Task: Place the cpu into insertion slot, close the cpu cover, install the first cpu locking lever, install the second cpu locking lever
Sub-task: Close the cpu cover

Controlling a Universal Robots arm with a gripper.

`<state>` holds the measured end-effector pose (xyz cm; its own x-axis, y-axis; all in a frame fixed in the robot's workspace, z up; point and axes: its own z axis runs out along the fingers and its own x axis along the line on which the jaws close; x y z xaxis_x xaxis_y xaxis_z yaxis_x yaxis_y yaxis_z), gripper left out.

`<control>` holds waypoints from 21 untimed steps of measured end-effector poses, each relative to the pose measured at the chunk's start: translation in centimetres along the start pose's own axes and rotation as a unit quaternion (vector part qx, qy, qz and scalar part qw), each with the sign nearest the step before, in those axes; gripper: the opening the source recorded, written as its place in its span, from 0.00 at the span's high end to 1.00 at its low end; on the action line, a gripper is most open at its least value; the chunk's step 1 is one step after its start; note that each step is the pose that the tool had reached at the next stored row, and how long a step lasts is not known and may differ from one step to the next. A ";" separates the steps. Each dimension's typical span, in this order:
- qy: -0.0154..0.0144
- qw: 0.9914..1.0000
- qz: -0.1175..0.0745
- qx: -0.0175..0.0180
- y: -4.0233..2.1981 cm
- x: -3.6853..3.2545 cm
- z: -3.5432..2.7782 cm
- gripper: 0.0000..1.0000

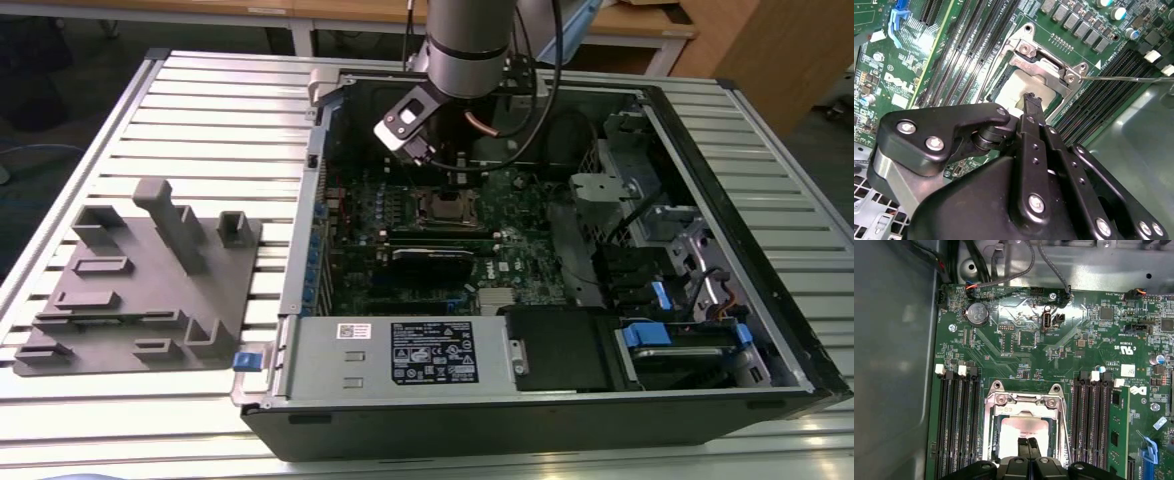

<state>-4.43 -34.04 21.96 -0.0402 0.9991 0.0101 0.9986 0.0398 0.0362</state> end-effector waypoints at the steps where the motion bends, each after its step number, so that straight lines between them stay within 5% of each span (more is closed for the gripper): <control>1: 0.000 1.000 -0.006 0.000 0.00 0.00 0.00 0.89; 4: 0.001 1.000 -0.024 0.000 0.00 0.00 0.00 0.89; 21: 0.002 0.999 -0.042 0.000 0.00 0.00 0.00 0.89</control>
<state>-4.43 -34.04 21.97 -0.1239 0.9922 0.0102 0.9917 0.1235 0.0363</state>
